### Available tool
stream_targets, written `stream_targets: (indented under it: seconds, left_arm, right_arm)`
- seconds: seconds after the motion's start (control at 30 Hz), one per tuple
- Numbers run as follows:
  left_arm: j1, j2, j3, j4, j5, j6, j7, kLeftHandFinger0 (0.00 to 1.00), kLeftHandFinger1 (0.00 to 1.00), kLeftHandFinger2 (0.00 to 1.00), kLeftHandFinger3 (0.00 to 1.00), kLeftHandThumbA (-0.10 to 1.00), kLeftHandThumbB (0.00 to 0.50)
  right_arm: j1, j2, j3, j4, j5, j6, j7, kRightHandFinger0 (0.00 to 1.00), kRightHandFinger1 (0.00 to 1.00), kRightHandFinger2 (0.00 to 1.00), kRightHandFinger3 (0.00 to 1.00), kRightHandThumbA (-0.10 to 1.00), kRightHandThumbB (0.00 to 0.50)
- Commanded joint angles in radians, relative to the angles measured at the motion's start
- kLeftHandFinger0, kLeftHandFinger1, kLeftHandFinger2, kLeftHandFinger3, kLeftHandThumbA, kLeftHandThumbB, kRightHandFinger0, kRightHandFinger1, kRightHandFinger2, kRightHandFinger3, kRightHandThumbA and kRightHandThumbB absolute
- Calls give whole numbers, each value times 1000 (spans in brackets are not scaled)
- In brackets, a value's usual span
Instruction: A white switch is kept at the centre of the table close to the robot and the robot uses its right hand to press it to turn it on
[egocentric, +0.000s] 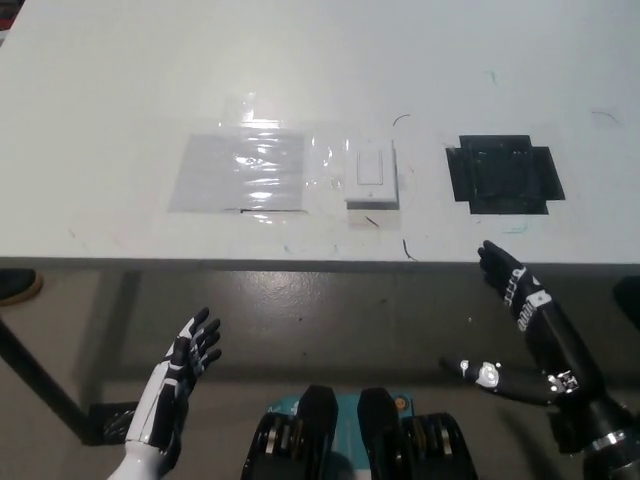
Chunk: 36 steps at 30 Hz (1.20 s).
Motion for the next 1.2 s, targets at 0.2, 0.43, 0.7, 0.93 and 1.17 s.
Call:
stream_targets:
  seconds: [0.2,0.43,0.7,0.93,1.17]
  left_arm:
    - [-28,4,-2,-35,-20,-10,-11,1000,1000,1000,1000,1000,136]
    - [-34,8,-2,-37,-9,-7,-5,1000,1000,1000,1000,1000,135]
    - [-39,13,2,-31,-17,-18,-10,1000,1000,1000,1000,1000,134]
    - [-40,16,1,-31,-19,-15,-13,1000,1000,1000,1000,1000,115]
    - [-38,18,-2,-34,-6,-11,-7,1000,1000,1000,1000,1000,122]
  right_arm:
    - [12,32,-11,190,61,-212,-121,1000,1000,1000,1000,960,73]
    - [17,9,11,234,50,-251,-134,1000,1000,1000,1000,957,78]
    - [38,-1,27,222,51,-247,-148,1000,1000,1000,1000,937,76]
    - [44,-10,45,218,51,-243,-157,1000,1000,1000,1000,940,88]
    - [45,-19,59,218,47,-243,-168,1000,1000,1000,1000,931,79]
